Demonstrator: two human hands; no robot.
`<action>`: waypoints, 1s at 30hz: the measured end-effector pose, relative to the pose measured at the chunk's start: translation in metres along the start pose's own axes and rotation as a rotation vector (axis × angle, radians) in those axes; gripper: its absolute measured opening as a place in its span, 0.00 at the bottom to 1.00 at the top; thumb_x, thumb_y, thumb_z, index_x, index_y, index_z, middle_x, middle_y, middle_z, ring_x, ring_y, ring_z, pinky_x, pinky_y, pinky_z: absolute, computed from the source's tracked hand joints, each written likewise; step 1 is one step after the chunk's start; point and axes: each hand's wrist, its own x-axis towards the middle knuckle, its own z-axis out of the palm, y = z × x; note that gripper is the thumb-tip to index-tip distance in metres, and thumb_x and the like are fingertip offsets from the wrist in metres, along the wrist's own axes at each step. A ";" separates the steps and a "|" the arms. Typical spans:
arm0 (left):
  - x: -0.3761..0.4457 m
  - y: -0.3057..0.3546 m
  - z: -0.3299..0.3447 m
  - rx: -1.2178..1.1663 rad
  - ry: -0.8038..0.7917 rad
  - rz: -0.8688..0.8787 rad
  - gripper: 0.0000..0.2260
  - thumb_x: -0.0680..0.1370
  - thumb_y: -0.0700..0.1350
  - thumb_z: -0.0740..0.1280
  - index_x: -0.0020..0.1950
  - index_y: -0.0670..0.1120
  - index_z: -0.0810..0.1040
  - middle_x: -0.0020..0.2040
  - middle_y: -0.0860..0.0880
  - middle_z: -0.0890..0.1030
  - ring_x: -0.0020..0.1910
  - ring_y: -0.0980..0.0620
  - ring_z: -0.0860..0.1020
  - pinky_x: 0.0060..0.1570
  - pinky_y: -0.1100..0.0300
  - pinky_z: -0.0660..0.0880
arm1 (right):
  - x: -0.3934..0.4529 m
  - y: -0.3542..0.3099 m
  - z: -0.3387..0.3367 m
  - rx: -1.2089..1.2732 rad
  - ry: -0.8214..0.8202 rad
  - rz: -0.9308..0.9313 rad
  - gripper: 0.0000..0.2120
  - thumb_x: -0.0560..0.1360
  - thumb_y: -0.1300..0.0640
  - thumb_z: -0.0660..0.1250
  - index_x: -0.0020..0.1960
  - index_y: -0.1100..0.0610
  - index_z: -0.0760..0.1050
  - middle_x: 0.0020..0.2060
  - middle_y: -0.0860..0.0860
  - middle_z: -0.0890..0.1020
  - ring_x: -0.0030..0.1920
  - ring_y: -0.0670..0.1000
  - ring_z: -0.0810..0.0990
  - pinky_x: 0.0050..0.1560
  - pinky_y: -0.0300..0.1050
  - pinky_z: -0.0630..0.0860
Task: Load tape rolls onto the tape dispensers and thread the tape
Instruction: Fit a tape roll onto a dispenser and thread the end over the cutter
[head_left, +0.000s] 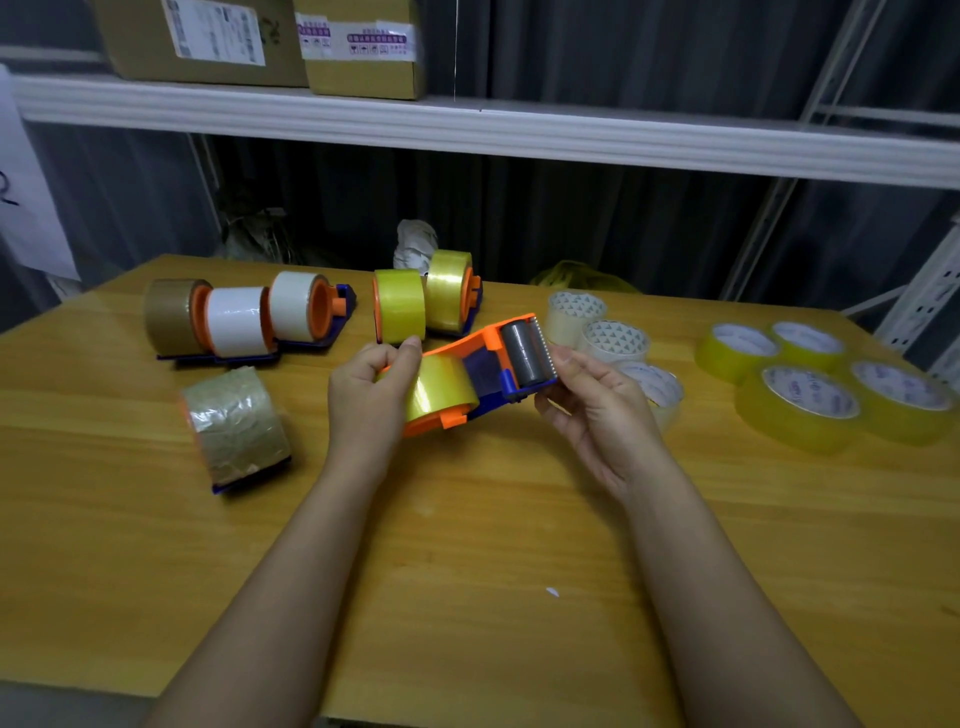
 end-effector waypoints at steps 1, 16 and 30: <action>0.000 0.001 0.000 -0.009 -0.001 -0.007 0.17 0.79 0.49 0.65 0.31 0.45 0.72 0.36 0.45 0.73 0.36 0.52 0.71 0.38 0.55 0.68 | 0.000 0.000 0.000 0.008 -0.022 0.019 0.09 0.79 0.58 0.62 0.53 0.58 0.80 0.44 0.51 0.84 0.44 0.45 0.81 0.43 0.39 0.77; 0.000 0.004 0.007 -0.167 -0.035 -0.189 0.15 0.79 0.55 0.64 0.36 0.47 0.77 0.35 0.47 0.77 0.34 0.49 0.76 0.36 0.56 0.72 | -0.004 0.010 0.011 -0.260 -0.060 -0.186 0.14 0.83 0.57 0.54 0.65 0.53 0.73 0.57 0.44 0.81 0.61 0.45 0.77 0.60 0.48 0.77; 0.003 0.008 0.015 -0.212 -0.122 -0.377 0.21 0.83 0.56 0.52 0.54 0.45 0.78 0.46 0.47 0.82 0.49 0.49 0.80 0.55 0.54 0.76 | -0.001 0.035 0.018 -0.731 -0.184 -0.153 0.49 0.64 0.38 0.74 0.77 0.48 0.55 0.68 0.43 0.72 0.67 0.43 0.72 0.68 0.43 0.69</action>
